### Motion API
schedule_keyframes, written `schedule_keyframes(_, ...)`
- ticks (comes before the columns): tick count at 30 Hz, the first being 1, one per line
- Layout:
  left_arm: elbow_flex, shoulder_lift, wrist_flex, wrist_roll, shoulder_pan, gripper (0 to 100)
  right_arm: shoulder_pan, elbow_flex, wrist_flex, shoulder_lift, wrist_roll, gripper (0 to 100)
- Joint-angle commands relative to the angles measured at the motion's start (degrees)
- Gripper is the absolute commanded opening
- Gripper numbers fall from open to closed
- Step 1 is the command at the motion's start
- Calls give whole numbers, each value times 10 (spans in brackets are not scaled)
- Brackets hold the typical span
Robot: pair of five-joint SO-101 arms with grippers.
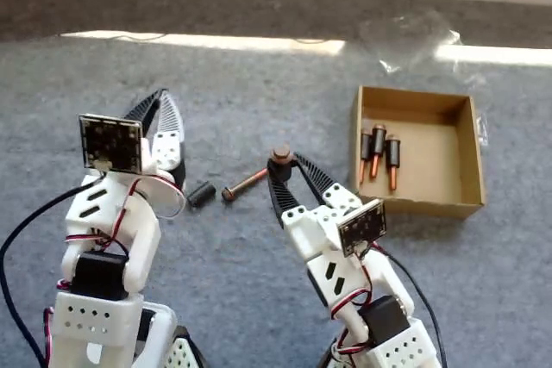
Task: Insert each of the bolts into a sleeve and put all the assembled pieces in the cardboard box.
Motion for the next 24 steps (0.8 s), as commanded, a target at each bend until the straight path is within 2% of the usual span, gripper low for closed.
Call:
schedule_keyframes(1, -27, -29, 65, -5, -33, 5, 20, 84, 1, -3, -4, 5)
schedule_keyframes(7, 44, -184, 147, -7, -34, 5, 21, 84, 1, -3, -4, 5)
schedule_keyframes(12, 121, -305, 157, -47, -34, 5, 44, 83, 1, -3, -4, 5)
schedule_keyframes(19, 165, -304, 178, -48, -34, 5, 91, 60, 4, -2, -4, 5)
schedule_keyframes(24, 217, -305, 176, -47, -34, 5, 125, -28, 118, -3, -4, 5)
